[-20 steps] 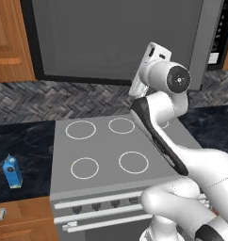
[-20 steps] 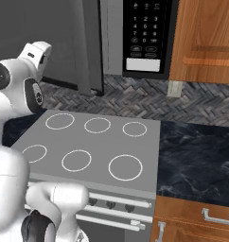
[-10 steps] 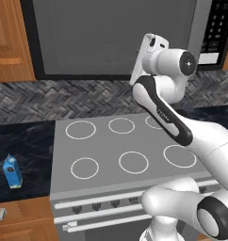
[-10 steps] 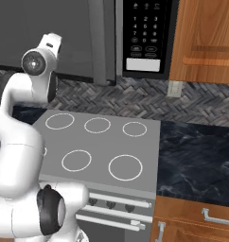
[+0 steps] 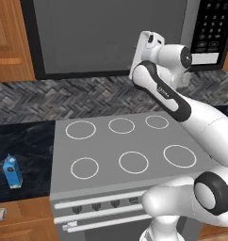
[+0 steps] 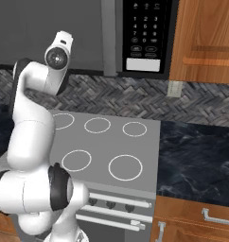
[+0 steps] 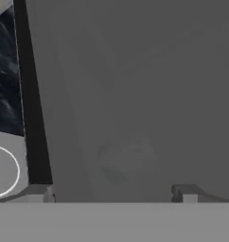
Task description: Place the microwavable item in the microwave. Then, close the microwave door and press the start button.
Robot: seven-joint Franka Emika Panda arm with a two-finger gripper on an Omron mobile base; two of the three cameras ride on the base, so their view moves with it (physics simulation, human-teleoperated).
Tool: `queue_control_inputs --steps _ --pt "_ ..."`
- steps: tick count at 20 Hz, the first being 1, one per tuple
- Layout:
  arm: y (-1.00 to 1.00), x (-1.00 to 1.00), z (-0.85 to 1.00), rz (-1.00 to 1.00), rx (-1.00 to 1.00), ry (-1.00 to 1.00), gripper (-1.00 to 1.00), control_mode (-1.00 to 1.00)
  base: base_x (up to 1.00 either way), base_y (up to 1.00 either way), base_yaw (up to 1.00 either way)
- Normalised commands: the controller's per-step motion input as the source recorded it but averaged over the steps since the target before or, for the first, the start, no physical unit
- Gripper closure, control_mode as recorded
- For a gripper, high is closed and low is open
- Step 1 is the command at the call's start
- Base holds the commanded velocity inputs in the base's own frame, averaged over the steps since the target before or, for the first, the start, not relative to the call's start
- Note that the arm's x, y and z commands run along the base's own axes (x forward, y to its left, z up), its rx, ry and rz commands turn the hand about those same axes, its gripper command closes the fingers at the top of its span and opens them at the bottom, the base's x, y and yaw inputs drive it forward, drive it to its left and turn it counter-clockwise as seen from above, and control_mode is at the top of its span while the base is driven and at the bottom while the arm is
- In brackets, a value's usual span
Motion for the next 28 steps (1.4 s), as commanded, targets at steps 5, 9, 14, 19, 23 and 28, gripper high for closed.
queue_control_inputs --steps 5,9,14,19,23,28 --pt "0.04 0.28 -0.09 0.01 -0.01 0.04 -1.00 -1.00 0.00 0.00 0.00" --pt "0.11 0.52 -0.28 0.02 -0.01 0.13 -1.00 -1.00 0.00 0.00 0.00" --pt "0.03 0.56 -0.25 0.05 -0.01 0.17 -1.00 -1.00 0.00 0.00 0.00" --pt "0.00 0.60 -0.13 0.10 0.00 0.23 -1.00 -1.00 0.00 0.00 0.00" --pt "0.00 0.47 -0.22 0.12 -0.01 0.17 -1.00 -1.00 0.00 0.00 0.00" --pt "0.08 -0.36 -0.17 0.13 -0.03 0.00 -1.00 -1.00 0.00 0.00 0.00"
